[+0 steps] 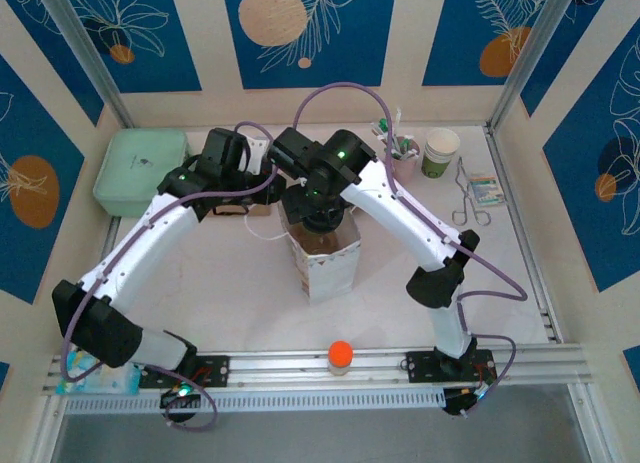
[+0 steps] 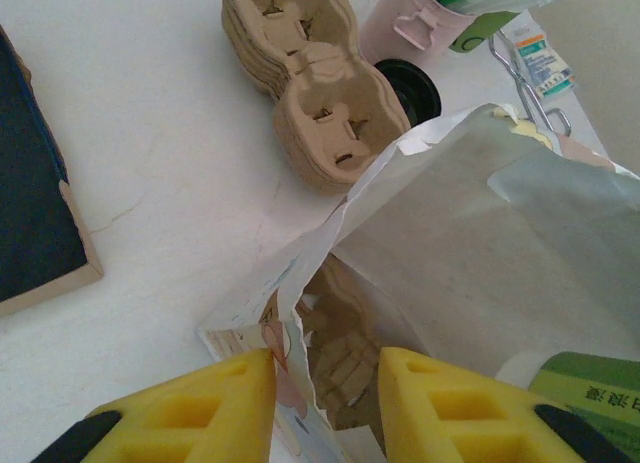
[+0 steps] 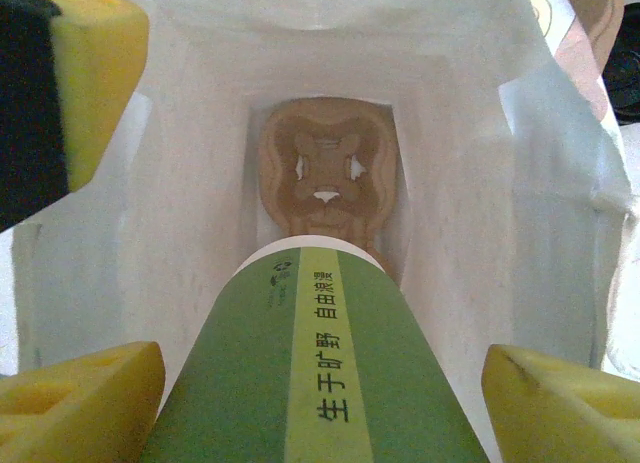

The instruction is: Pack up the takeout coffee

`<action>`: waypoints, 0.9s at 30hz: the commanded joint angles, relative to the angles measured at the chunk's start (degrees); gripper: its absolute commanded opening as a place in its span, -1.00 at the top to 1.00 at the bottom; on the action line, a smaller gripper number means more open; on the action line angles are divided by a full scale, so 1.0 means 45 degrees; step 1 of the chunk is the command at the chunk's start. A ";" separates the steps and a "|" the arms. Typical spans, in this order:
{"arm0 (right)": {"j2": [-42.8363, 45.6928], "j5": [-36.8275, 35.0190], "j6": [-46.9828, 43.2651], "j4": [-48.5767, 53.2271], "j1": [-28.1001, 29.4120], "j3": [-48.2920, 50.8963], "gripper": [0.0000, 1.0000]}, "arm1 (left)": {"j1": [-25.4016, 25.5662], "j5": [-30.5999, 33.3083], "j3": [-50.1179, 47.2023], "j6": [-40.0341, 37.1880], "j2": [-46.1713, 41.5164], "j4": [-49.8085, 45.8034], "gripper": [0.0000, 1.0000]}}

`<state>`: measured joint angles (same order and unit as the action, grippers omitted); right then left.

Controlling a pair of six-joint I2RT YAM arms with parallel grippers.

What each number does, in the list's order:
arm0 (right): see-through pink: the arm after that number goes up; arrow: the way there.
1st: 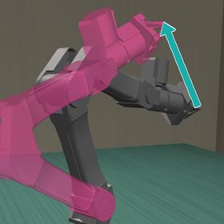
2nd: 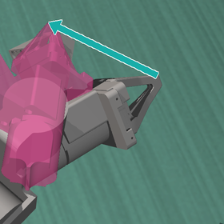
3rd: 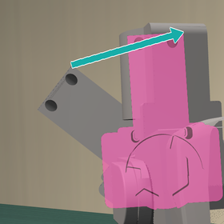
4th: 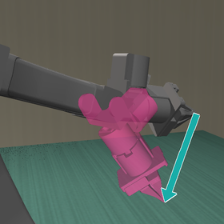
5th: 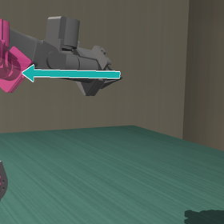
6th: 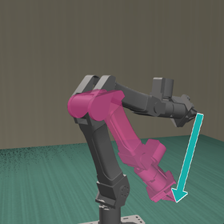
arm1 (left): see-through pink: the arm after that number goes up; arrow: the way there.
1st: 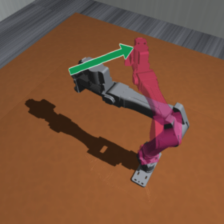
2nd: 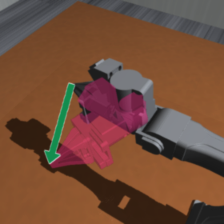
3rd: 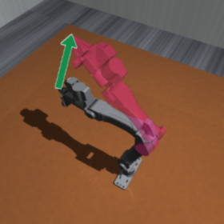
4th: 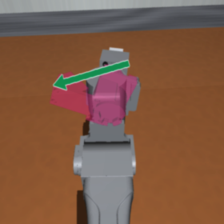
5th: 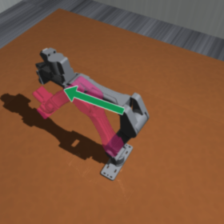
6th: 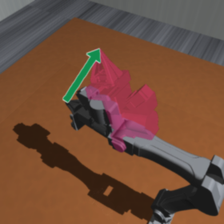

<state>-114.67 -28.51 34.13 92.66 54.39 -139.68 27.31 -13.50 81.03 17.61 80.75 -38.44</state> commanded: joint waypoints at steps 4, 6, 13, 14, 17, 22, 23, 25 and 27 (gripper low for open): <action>0.0101 -0.0240 0.0325 0.1367 0.0052 0.0651 -0.01 | -0.0092 -0.0048 -0.0137 -0.0005 -0.0520 0.0035 0.36; 0.0282 -0.0227 0.0345 0.1270 0.0056 0.0882 -0.01 | -0.0094 -0.0028 -0.0141 -0.0013 -0.0493 0.0026 0.37; 0.1144 0.0359 0.0191 0.0292 0.0074 0.2160 0.01 | -0.0092 0.0031 -0.0068 -0.0001 -0.0445 0.0033 0.40; 0.1181 0.0477 0.0178 0.0189 0.0074 0.2282 0.01 | -0.0092 0.0021 -0.0078 0.0016 -0.0430 0.0026 0.40; 0.1155 0.0645 0.0150 0.0073 0.0125 0.2499 0.01 | -0.0092 -0.0028 -0.0058 0.0052 -0.0405 0.0043 0.41; 0.1373 0.0783 0.0209 -0.0390 0.0182 0.3194 0.02 | -0.0092 0.0010 -0.0039 0.0092 -0.0442 0.0028 0.41; 0.1446 0.0874 0.0209 -0.0547 0.0168 0.3411 0.01 | -0.0092 0.0030 -0.0020 0.0092 -0.0463 0.0006 0.41; 0.1532 0.1051 0.0220 -0.0774 0.0108 0.3644 0.01 | -0.0094 0.0050 -0.0056 0.0094 -0.0487 0.0004 0.41; 0.1562 0.1111 0.0238 -0.0829 0.0090 0.3714 0.01 | -0.0092 0.0050 -0.0078 0.0092 -0.0523 0.0016 0.41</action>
<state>-109.19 -25.50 34.52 89.86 54.74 -123.81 27.22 -13.45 80.71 17.76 80.29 -38.57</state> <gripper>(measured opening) 0.822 0.294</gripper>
